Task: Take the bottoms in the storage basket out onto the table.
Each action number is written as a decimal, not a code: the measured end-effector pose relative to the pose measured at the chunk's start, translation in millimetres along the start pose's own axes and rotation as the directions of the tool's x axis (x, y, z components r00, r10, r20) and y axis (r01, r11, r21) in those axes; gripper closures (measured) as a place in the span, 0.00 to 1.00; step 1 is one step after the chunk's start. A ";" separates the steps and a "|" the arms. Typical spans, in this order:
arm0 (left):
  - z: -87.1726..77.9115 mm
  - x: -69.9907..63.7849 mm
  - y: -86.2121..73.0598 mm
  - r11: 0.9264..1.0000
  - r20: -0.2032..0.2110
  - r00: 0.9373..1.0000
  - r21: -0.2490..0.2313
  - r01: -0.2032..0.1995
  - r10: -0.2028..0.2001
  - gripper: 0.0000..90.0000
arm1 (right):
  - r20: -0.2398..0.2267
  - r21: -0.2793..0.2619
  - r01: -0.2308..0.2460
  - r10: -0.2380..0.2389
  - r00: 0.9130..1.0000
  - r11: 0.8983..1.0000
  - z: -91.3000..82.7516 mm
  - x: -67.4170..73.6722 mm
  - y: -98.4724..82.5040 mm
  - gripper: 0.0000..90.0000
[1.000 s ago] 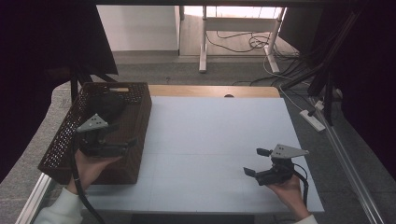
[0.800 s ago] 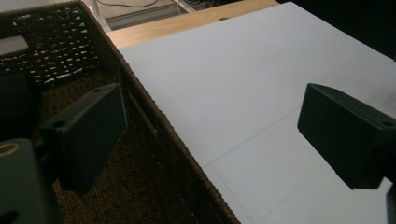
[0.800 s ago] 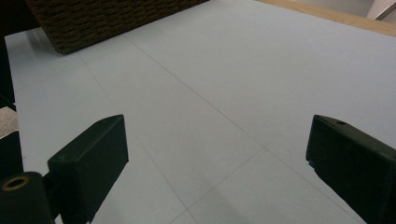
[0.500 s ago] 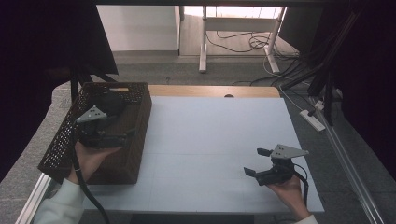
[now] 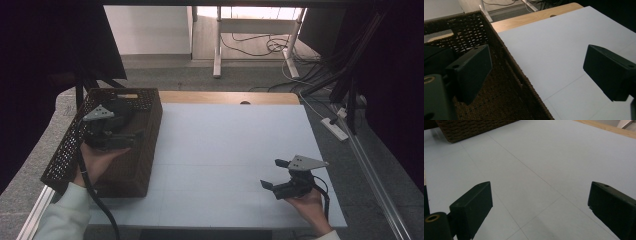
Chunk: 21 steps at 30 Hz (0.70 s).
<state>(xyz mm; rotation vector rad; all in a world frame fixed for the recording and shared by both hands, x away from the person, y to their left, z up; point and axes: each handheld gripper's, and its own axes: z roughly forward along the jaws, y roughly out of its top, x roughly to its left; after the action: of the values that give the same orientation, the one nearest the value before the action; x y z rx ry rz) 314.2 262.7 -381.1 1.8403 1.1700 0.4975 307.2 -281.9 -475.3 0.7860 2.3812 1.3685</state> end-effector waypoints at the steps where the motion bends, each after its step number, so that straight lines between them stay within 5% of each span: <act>1: 1.3 1.5 0.6 1.000 -0.011 1.000 0.004 -0.006 0.006 0.09 | 0.000 0.000 0.000 0.000 1.000 1.000 0.0 0.0 0.0 0.06; 10: 10.1 19.1 2.8 1.000 -0.035 0.999 0.025 0.011 -0.010 0.09 | 0.001 0.012 -0.001 0.001 1.000 1.000 1.6 -0.3 -1.1 0.06; 21: 11.2 47.9 3.4 0.994 -0.026 0.994 0.003 0.108 -0.107 0.09 | -0.005 0.004 -0.019 0.019 1.000 1.000 1.6 -1.7 -1.7 0.07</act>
<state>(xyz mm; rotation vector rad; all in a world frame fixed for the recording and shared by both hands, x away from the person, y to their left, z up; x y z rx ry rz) 346.7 298.7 -389.9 1.7681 1.2809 0.4594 308.8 -282.4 -477.6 0.8095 2.3871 1.3750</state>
